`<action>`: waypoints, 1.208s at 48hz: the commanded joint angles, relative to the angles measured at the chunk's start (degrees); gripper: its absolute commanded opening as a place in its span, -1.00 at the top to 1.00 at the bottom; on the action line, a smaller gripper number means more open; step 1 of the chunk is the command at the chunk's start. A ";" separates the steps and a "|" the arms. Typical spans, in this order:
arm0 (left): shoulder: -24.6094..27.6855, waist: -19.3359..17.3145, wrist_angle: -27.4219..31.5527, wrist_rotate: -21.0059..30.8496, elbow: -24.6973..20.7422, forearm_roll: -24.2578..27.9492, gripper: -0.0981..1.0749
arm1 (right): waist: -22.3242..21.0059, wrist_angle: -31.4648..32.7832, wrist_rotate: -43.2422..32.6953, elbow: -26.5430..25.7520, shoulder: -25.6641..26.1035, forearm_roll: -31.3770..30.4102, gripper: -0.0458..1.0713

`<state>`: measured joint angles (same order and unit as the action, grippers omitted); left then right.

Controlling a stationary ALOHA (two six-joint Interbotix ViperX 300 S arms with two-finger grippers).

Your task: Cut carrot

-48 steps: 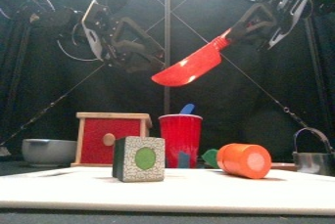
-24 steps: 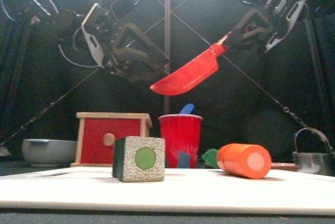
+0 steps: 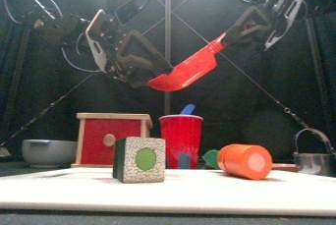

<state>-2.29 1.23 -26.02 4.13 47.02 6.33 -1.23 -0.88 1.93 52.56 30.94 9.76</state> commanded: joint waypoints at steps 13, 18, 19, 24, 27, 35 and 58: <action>0.00 -0.18 0.26 0.00 -1.41 -0.09 -0.57 | 0.26 -0.70 -0.09 -1.32 0.53 0.53 0.13; 0.00 -0.18 0.62 0.00 -1.49 0.00 -0.40 | 0.26 -0.70 0.00 -1.32 0.44 0.97 0.13; 0.00 -0.18 0.79 0.00 -1.49 0.00 -0.36 | 0.35 -0.70 -0.09 -1.32 0.53 1.14 0.13; 0.00 -0.26 1.32 -0.09 -1.49 0.09 -0.13 | 0.35 -0.70 0.00 -1.23 0.53 1.41 0.13; 0.00 -0.35 1.58 -0.09 -1.58 0.09 -0.02 | 0.35 -0.70 0.00 -1.23 0.53 1.49 0.13; 0.09 -0.53 2.46 0.00 -1.49 0.09 0.18 | 0.53 -0.70 -0.18 -0.79 0.44 1.49 0.13; 0.09 0.88 9.32 0.09 -1.76 2.02 0.23 | 5.80 5.62 -5.71 5.01 -3.87 8.44 0.13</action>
<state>-1.85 1.76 -18.19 4.39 46.05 8.00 3.52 3.16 -2.37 57.13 27.51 17.40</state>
